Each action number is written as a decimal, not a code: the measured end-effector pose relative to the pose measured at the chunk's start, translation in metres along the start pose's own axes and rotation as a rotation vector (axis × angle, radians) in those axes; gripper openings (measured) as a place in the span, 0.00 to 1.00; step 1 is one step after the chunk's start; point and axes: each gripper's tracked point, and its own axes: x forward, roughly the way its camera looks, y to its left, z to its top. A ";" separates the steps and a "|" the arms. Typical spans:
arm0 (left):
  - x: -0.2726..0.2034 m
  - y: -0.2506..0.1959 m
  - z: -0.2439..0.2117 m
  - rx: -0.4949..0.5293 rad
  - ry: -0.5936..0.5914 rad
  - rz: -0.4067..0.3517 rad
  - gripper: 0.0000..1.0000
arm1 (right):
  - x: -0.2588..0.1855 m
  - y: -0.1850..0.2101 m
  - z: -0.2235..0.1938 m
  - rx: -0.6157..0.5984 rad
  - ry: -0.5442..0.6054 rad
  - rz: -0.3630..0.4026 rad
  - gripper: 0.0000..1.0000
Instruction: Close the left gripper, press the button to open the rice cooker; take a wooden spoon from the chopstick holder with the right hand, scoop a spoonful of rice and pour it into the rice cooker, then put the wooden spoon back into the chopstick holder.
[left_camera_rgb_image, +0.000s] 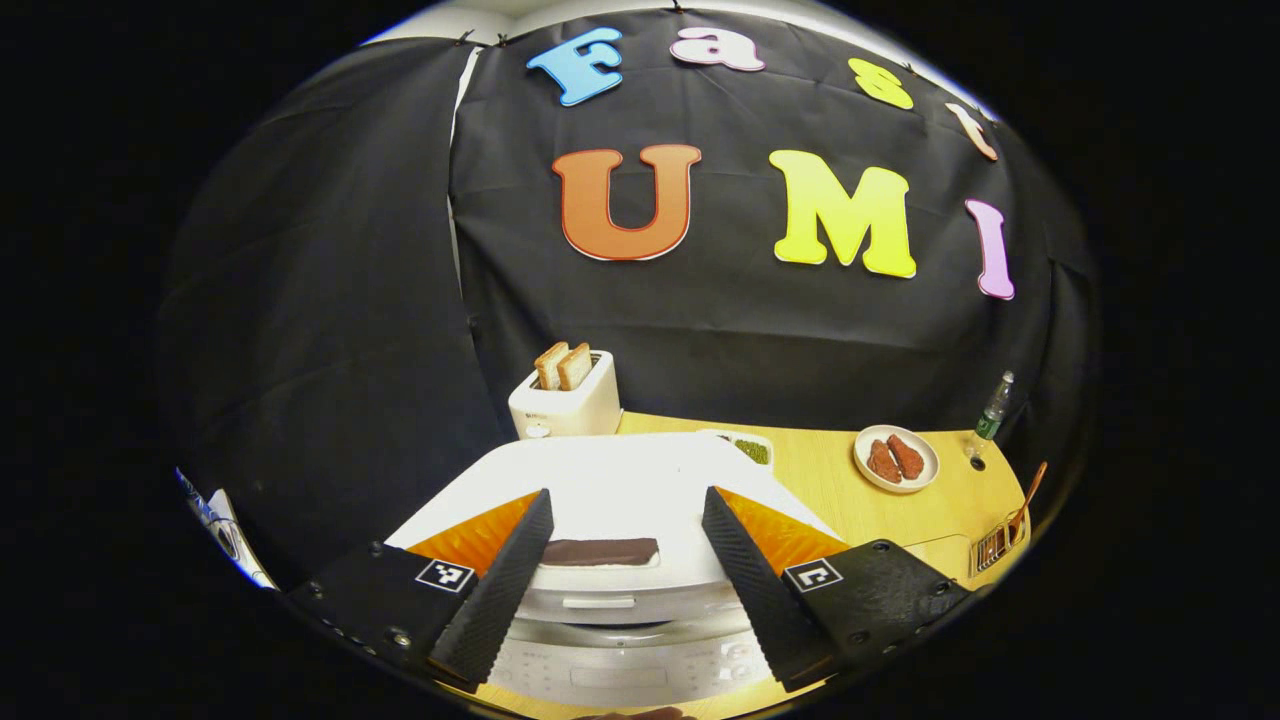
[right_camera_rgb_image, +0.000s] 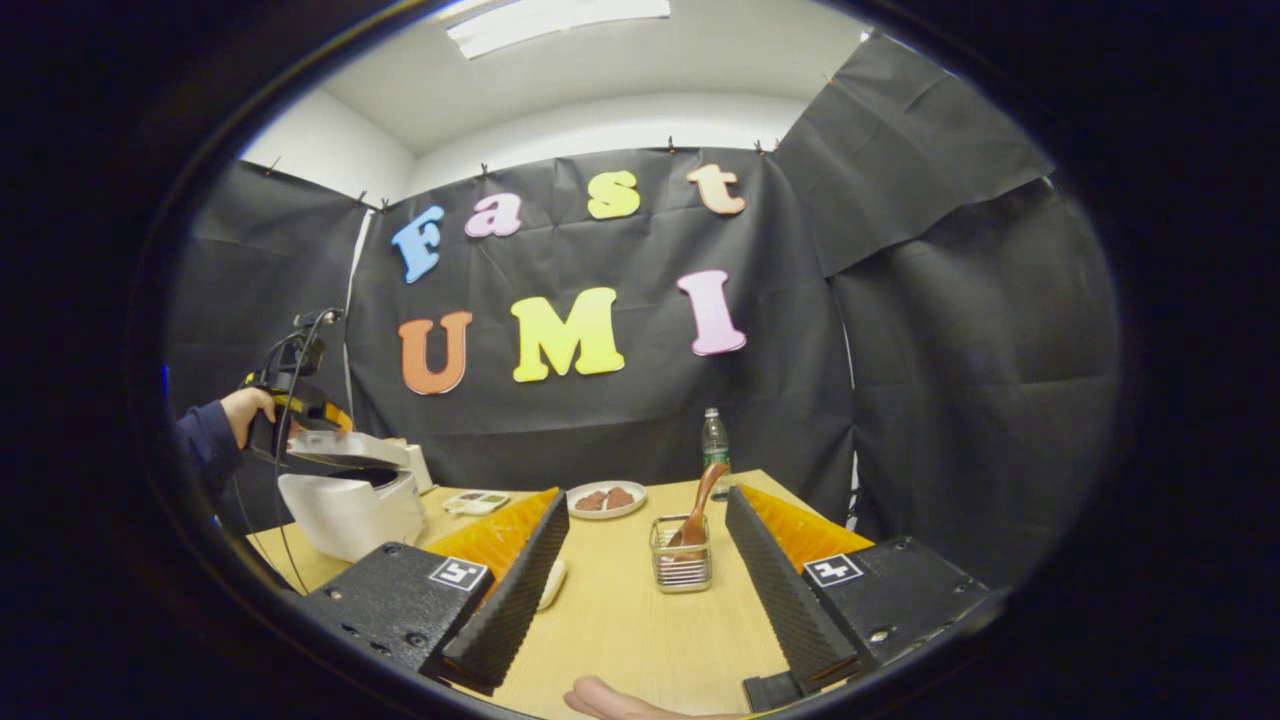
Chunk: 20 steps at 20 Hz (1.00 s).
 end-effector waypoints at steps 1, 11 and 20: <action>-0.003 -0.002 -0.004 0.002 0.012 -0.001 0.97 | -0.004 0.002 -0.001 -0.009 0.000 -0.001 0.99; -0.016 0.000 -0.061 0.001 0.197 -0.029 0.98 | -0.018 0.013 -0.002 -0.019 0.009 0.029 0.99; -0.024 0.002 -0.071 0.015 0.238 -0.063 0.98 | -0.022 0.024 0.003 -0.029 0.000 0.040 0.99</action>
